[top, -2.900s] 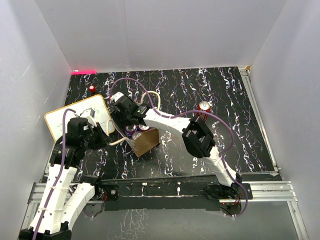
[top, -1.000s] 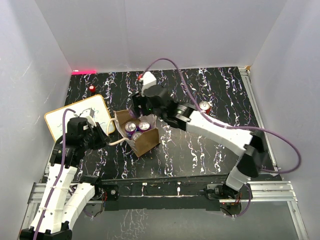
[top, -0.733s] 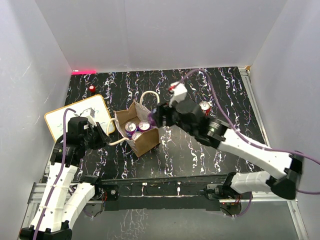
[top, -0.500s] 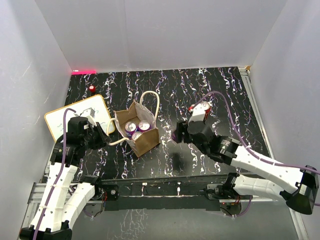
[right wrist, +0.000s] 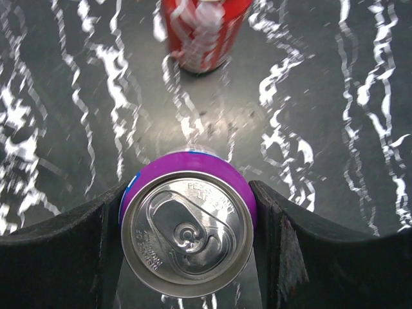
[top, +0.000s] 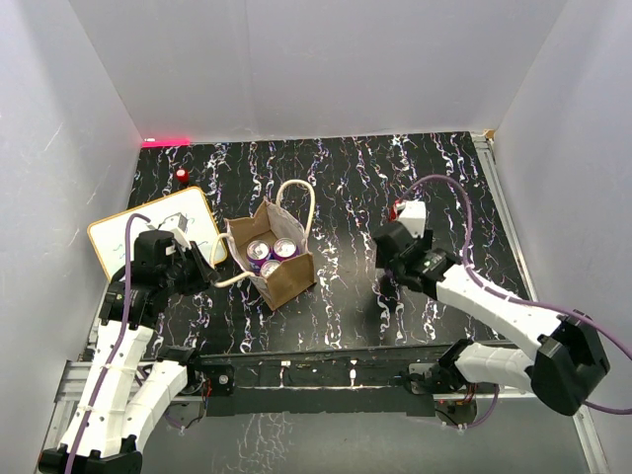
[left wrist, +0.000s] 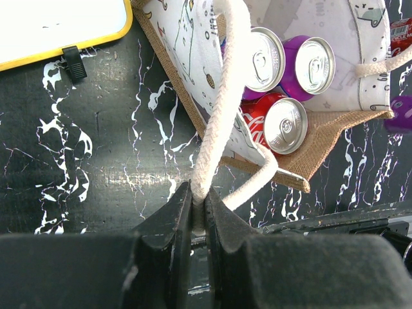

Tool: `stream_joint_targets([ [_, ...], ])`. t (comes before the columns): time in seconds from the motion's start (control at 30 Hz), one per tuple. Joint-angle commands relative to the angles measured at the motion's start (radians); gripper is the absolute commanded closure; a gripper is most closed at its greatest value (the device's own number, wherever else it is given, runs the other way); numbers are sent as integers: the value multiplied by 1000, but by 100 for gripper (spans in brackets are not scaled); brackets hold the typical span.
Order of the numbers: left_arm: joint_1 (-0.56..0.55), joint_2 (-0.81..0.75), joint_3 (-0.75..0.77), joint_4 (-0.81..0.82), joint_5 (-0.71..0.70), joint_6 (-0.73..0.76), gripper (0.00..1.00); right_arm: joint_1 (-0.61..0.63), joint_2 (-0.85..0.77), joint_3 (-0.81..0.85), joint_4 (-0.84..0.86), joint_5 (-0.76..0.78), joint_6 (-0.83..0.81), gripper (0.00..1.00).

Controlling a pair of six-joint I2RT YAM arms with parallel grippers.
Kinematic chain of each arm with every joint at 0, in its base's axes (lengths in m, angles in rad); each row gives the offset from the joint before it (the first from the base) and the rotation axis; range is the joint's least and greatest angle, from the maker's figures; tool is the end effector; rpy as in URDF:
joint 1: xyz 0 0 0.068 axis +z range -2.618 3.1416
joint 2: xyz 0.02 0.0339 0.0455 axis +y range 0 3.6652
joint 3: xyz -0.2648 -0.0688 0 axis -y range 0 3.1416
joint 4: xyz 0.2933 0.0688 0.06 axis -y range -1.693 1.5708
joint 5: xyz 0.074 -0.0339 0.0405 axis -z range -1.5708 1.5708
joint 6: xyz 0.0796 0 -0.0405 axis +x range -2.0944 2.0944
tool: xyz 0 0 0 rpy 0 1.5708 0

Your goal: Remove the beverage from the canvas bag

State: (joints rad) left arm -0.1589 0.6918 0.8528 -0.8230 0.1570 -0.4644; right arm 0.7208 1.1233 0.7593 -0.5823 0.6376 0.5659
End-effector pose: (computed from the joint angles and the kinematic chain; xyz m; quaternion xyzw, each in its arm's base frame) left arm 0.2117 -0.0465 0.2948 -0.1023 0.8906 -0.2012 0.3949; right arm 0.2428 0.1502 0.1920 0.0261 0.9084 -0.0636 0.4123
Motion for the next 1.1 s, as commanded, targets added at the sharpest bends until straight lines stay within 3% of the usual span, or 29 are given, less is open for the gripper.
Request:
stream_joint_targets([
  [0.0,5,-11,0,-15,-2,7,100,-124,25,105,174,-5,-166,93],
  [0.23,5,-11,0,-15,-2,8,100,-257,60,76,324,-262,-286,93],
  [1.07,5,-11,-1,-13,-5,7,100,-399,252,54,466,-319,-294,89],
])
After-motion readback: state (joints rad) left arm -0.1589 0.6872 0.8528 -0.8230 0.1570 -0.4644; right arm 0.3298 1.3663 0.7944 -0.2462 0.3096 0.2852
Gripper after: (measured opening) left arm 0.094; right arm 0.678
